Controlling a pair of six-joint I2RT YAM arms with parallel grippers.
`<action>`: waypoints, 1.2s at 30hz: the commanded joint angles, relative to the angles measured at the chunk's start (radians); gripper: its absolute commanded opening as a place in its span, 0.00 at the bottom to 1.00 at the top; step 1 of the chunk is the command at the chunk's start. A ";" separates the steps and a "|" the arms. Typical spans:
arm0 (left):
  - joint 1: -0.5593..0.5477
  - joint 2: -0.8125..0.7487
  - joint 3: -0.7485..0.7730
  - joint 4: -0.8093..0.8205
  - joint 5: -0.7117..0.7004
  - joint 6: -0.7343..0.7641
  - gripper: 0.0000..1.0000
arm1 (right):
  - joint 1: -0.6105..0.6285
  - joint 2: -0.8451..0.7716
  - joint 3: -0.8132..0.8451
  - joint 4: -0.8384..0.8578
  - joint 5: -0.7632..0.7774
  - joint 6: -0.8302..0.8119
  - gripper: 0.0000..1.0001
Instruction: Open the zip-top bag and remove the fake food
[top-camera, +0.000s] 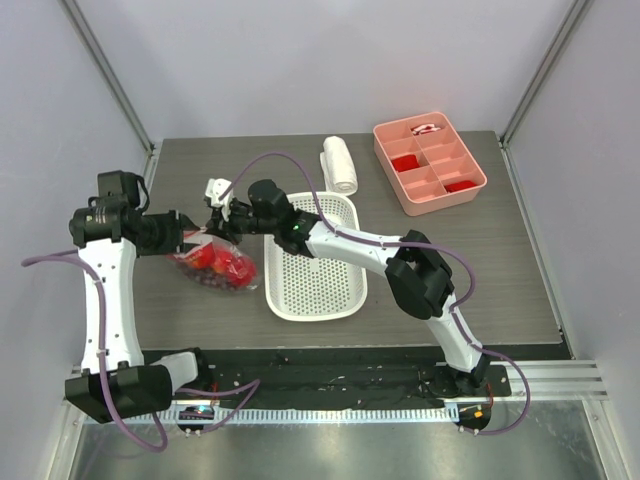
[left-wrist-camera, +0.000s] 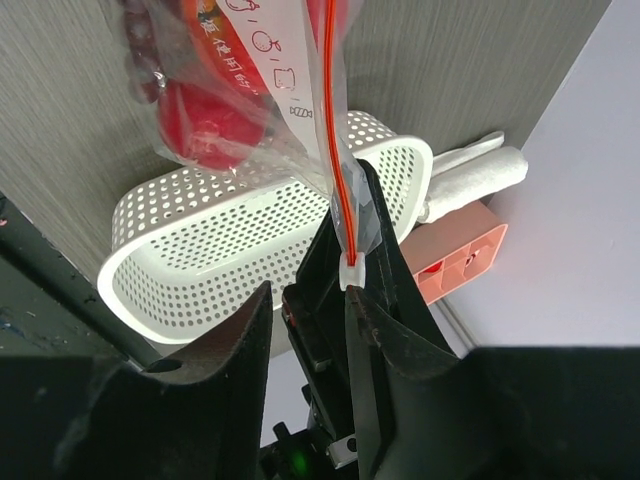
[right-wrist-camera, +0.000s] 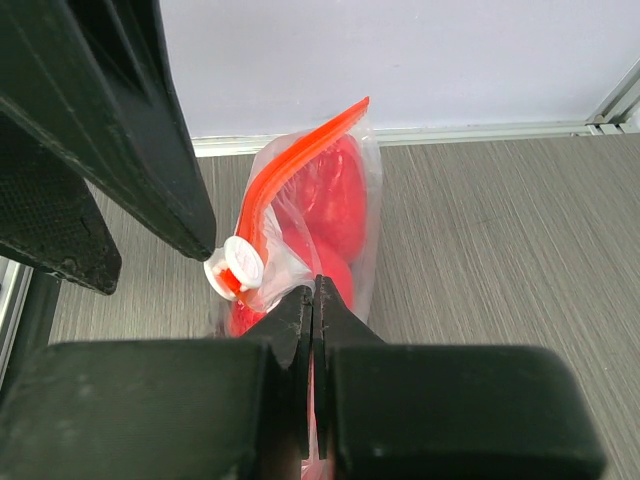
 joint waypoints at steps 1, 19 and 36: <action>0.001 0.008 -0.003 -0.021 -0.008 -0.027 0.37 | 0.009 -0.073 0.048 0.020 0.009 -0.019 0.01; -0.001 -0.029 -0.015 0.019 -0.014 -0.084 0.44 | 0.012 -0.060 0.079 0.001 0.003 -0.028 0.01; 0.001 -0.038 0.049 0.034 -0.047 -0.105 0.41 | 0.013 -0.070 0.065 -0.006 -0.003 -0.045 0.01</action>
